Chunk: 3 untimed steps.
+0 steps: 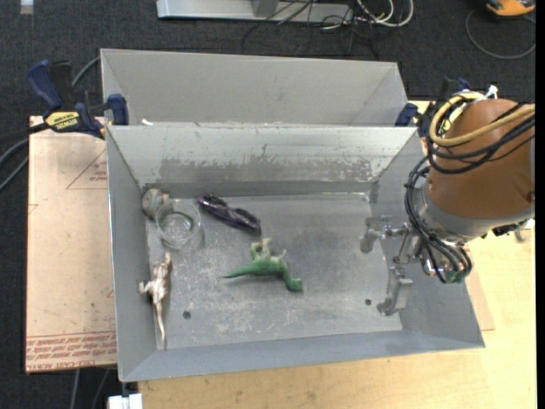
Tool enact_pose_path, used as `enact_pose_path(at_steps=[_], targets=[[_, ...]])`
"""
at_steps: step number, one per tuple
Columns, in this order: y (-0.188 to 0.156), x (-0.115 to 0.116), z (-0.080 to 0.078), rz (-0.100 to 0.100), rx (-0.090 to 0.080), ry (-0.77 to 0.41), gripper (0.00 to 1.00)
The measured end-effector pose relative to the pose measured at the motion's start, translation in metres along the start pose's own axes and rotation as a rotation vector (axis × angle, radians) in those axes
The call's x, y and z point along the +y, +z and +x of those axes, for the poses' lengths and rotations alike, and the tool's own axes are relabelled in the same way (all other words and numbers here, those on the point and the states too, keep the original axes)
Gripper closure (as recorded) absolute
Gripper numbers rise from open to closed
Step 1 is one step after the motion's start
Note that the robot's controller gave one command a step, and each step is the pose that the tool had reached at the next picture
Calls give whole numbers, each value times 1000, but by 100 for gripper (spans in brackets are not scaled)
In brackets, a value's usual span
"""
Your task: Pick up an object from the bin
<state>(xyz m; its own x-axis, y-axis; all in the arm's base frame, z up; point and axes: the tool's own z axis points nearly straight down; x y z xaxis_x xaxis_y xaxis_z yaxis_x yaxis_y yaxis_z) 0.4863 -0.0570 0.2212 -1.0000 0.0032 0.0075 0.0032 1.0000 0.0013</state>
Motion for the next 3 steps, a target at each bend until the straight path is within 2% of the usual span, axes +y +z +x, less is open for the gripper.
enact_pose_path(at_steps=[1, 2, 3], targets=[[-4, 0, -2, 1, -8, -3, 0], [76, 78, -50, -1, -5, -50, 0], [45, 99, -51, 0, -14, -76, 0]])
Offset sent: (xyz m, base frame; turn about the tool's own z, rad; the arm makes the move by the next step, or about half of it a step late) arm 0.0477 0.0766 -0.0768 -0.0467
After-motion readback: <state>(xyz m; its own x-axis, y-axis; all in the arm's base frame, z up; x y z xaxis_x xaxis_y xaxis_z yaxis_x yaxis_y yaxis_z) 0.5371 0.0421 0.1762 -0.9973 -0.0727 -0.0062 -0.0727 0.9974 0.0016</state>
